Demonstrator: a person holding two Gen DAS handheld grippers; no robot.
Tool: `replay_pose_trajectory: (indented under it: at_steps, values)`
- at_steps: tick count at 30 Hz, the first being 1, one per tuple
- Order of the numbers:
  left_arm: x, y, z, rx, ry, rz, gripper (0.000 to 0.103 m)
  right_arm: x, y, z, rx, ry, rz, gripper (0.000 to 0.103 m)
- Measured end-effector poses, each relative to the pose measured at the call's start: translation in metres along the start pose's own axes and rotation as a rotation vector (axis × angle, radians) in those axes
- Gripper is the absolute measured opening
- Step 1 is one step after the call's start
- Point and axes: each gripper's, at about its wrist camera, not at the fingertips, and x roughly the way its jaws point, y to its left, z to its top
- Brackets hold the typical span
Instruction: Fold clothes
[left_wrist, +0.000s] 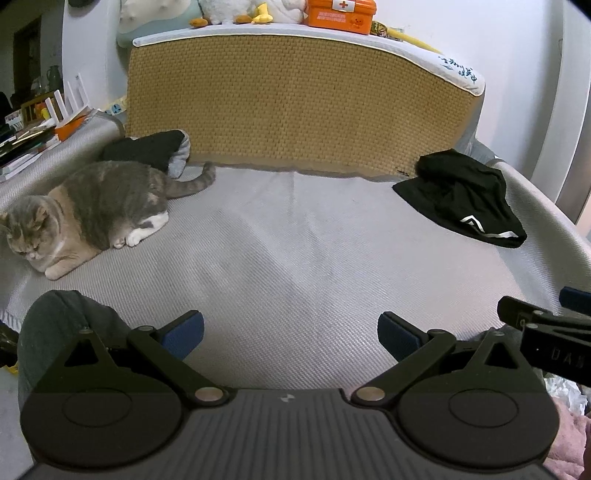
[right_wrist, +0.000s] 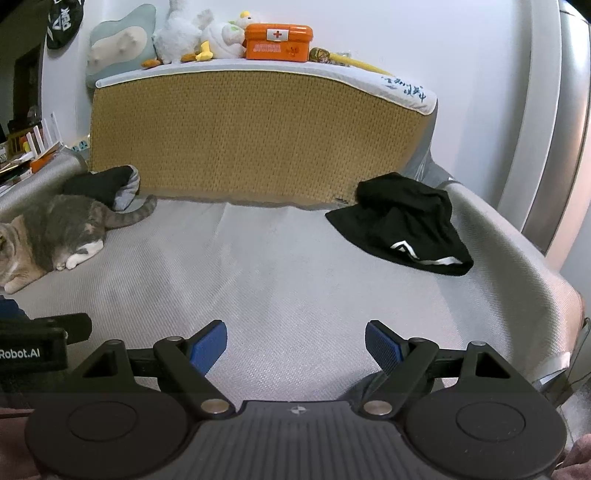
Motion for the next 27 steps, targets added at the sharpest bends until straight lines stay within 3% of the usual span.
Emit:
replay_pose_trajectory:
  at_steps: [27]
  values:
    - [0.019, -0.006, 0.003, -0.008, 0.033, 0.003, 0.103, 0.018, -0.014, 0.004, 0.000, 0.042, 0.041, 0.085]
